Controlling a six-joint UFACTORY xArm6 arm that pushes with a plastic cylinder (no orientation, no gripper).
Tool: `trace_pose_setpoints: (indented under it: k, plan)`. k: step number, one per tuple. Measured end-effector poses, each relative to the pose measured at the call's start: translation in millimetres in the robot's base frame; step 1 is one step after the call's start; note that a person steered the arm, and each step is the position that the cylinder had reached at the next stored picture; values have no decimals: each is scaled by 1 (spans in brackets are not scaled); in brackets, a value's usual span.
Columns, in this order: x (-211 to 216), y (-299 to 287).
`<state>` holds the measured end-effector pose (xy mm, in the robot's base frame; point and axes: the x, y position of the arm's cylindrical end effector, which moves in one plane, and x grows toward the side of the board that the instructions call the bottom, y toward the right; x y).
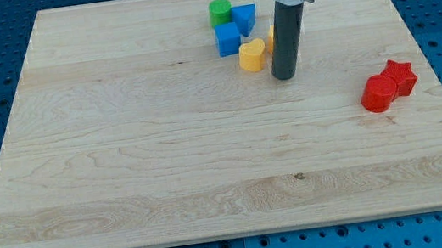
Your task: Move the yellow heart below to the blue cube
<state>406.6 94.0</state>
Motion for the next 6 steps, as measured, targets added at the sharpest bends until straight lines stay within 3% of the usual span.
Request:
trace_pose_setpoints:
  k: [4, 5, 6]
  plan:
    - [-19, -64]
    - [-18, -67]
    - [5, -32]
